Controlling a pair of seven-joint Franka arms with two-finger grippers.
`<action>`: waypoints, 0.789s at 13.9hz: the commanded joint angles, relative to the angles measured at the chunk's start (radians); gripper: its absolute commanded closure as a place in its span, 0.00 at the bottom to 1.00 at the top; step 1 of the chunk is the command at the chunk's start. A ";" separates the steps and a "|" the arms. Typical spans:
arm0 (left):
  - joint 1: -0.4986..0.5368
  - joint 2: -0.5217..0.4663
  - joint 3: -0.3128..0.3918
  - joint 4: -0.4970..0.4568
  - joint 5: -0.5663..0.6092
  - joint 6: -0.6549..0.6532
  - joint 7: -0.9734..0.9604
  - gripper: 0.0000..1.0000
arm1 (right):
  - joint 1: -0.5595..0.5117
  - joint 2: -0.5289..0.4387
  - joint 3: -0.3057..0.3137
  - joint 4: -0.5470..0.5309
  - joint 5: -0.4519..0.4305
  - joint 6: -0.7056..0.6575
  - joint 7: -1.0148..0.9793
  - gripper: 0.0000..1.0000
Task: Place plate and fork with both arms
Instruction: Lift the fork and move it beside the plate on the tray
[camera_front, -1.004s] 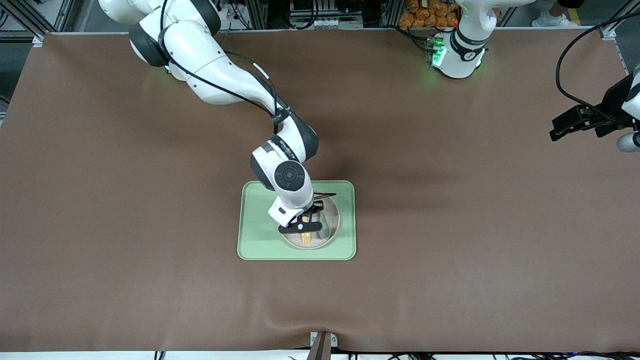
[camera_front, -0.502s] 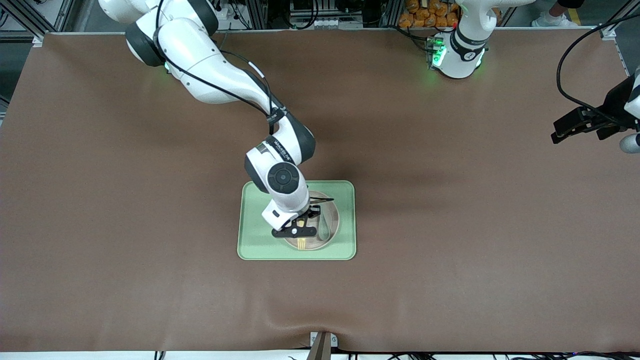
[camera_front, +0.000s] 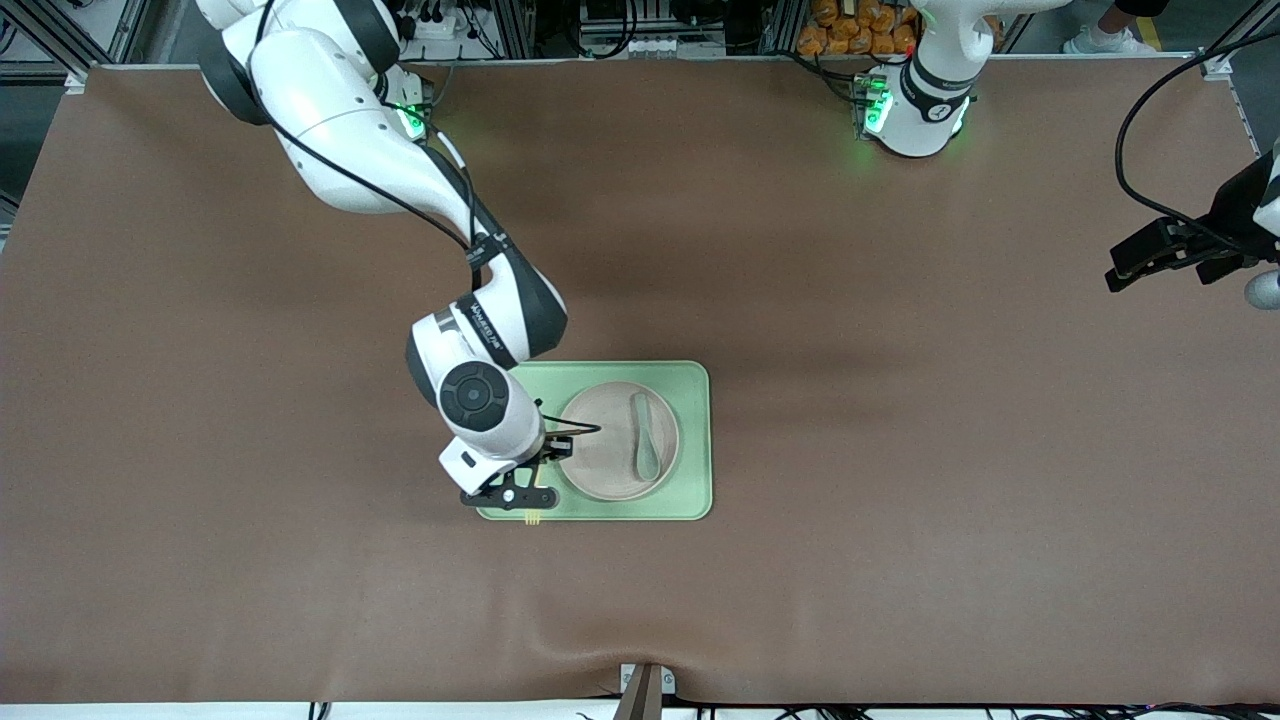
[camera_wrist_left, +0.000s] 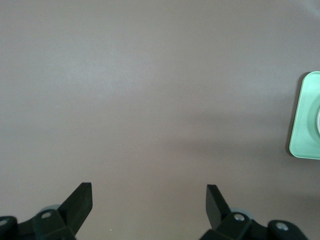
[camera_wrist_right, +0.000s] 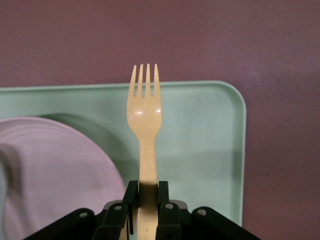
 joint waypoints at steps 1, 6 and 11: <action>0.005 -0.011 0.000 -0.013 -0.004 0.016 0.012 0.00 | -0.006 -0.049 0.012 -0.123 0.010 0.035 -0.009 0.91; 0.005 -0.009 0.000 -0.016 -0.004 0.017 0.012 0.00 | -0.014 -0.098 0.010 -0.260 0.008 0.141 -0.015 0.91; 0.004 -0.003 0.000 -0.016 -0.004 0.019 0.012 0.00 | -0.014 -0.107 0.010 -0.302 0.008 0.172 -0.012 0.73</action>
